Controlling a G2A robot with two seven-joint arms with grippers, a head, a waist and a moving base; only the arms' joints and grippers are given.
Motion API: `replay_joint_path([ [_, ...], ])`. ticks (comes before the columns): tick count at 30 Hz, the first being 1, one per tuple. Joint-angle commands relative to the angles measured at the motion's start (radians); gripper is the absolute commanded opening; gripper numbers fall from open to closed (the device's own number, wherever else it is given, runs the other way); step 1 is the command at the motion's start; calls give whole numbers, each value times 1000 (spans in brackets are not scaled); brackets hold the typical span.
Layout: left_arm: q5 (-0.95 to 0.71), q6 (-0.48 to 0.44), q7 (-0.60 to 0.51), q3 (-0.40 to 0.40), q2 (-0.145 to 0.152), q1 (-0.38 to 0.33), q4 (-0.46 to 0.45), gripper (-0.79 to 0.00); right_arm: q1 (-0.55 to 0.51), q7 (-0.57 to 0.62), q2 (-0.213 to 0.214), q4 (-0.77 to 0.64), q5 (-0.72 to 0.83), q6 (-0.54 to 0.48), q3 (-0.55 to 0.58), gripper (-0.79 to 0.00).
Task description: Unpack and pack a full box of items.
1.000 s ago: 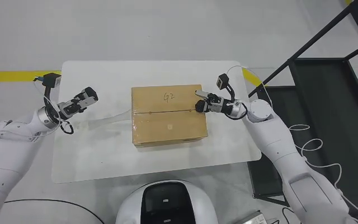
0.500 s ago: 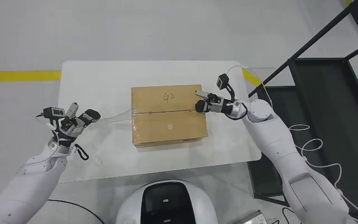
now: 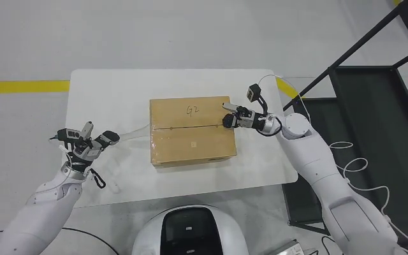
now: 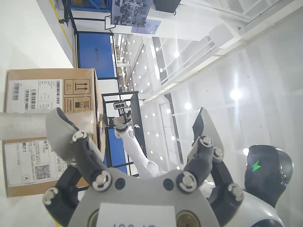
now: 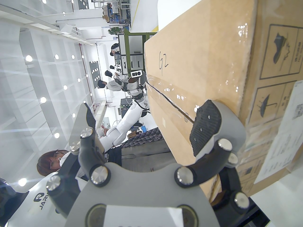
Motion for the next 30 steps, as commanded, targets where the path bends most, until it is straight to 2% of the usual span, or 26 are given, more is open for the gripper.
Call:
replay_joint_path([
  [1,0,0,0,0,0,0,0,0,0,0,0,0,0,0,0,0],
  [3,-5,6,8,-1,-1,1,-3,0,0,0,0,0,0,0,0,0],
  [8,35,57,123,2,-16,42,-44,0,0,0,0,0,0,0,0,0],
  [14,128,110,233,38,-42,76,-29,0,0,0,0,0,0,0,0,0],
  [21,183,88,339,68,-92,23,39,0,0,0,0,0,0,0,0,0],
  [25,178,127,394,93,-126,-16,95,0,0,0,0,0,0,0,0,0],
  [30,170,161,393,113,-158,-40,144,0,0,0,0,0,0,0,0,0],
])
